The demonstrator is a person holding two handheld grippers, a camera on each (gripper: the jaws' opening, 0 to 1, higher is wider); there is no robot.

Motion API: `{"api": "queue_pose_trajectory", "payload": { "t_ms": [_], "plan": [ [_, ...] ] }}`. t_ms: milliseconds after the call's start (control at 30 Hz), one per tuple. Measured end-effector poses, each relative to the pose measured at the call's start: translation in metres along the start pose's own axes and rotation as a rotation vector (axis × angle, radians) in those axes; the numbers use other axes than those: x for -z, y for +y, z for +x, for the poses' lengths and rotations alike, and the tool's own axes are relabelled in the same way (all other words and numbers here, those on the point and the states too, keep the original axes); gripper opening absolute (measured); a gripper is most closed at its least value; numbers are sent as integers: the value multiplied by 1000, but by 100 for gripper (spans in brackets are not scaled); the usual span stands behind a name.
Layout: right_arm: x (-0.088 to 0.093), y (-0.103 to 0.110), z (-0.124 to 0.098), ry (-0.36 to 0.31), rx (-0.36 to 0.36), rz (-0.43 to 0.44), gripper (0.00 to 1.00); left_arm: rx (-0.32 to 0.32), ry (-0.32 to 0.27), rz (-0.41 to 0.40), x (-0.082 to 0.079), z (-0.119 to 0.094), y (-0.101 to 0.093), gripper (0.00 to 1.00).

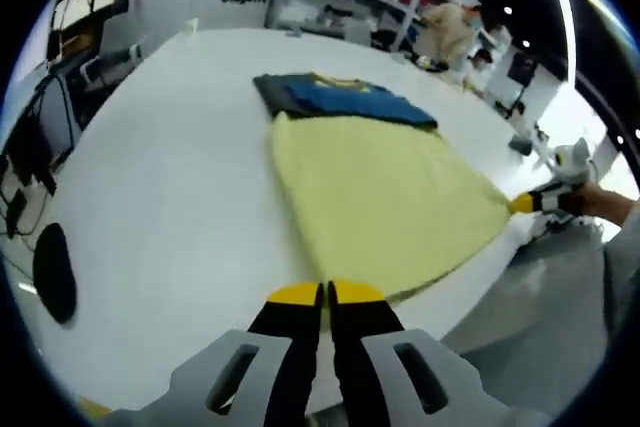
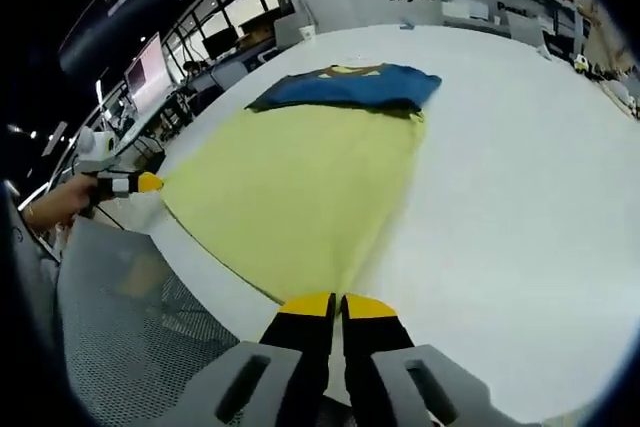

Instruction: Fold the garment on the visible template until the final outline fits inside the template.

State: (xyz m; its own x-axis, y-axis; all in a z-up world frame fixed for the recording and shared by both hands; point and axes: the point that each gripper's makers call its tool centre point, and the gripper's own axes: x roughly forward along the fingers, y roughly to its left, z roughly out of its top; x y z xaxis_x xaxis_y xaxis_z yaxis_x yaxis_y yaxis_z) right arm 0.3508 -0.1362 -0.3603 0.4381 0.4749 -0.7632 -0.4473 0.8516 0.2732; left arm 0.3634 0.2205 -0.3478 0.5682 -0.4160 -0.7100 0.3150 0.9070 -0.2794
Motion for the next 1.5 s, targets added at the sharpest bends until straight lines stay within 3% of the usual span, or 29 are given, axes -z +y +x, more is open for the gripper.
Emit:
{"api": "queue_pose_trajectory", "payload": {
  "t_ms": [200, 300, 567, 733, 900, 933, 1000, 1033, 1067, 1100, 1133, 1233, 1300, 1400, 1467, 1500],
  "plan": [
    [4, 20, -20, 23, -55, 13, 0, 32, 33, 37, 3, -28, -20, 0],
    [12, 28, -34, 39, -83, 36, 0, 50, 35, 8, 6, -39, -26, 0],
    [27, 24, -40, 62, -80, 86, 0, 80, 69, 5, 20, -44, -33, 0],
    [24, 19, -40, 43, -89, 115, 0, 84, 90, 9, 30, -43, -36, 0],
    [1, 17, -40, -58, -99, 108, 0, 82, 87, 30, 30, -41, -35, 0],
    [-4, 15, -42, -66, -94, 113, 0, 74, 75, 35, 24, -41, -35, 0],
    [-21, 10, -41, -117, -76, 112, 0, -4, 3, 56, 2, -39, -24, 0],
    [-26, 9, -40, -135, -78, 116, 0, -64, -37, 100, -11, -39, -17, 0],
    [-39, 5, -36, -166, -72, 117, 0, -84, -81, 143, -26, -34, -14, 0],
    [-41, 4, -36, -172, -68, 119, 0, -88, -90, 143, -29, -32, -12, 0],
    [-60, -2, -34, -218, -56, 134, 0, -102, -158, 141, -52, -25, -11, 0],
    [-90, -11, -29, -269, -43, 127, 0, -116, -211, 157, -81, -15, -7, 0],
    [-104, -16, -27, -293, -34, 117, 0, -126, -229, 161, -92, -9, -2, 0],
    [-142, -35, -19, -353, -23, 125, 0, -149, -278, 177, -125, 5, 12, 0],
    [-154, -38, -18, -370, -26, 128, 0, -148, -291, 183, -136, 10, 15, 0],
    [-171, -48, -12, -376, -28, 138, 0, -149, -308, 215, -156, 20, 21, 0]
  ]
}}
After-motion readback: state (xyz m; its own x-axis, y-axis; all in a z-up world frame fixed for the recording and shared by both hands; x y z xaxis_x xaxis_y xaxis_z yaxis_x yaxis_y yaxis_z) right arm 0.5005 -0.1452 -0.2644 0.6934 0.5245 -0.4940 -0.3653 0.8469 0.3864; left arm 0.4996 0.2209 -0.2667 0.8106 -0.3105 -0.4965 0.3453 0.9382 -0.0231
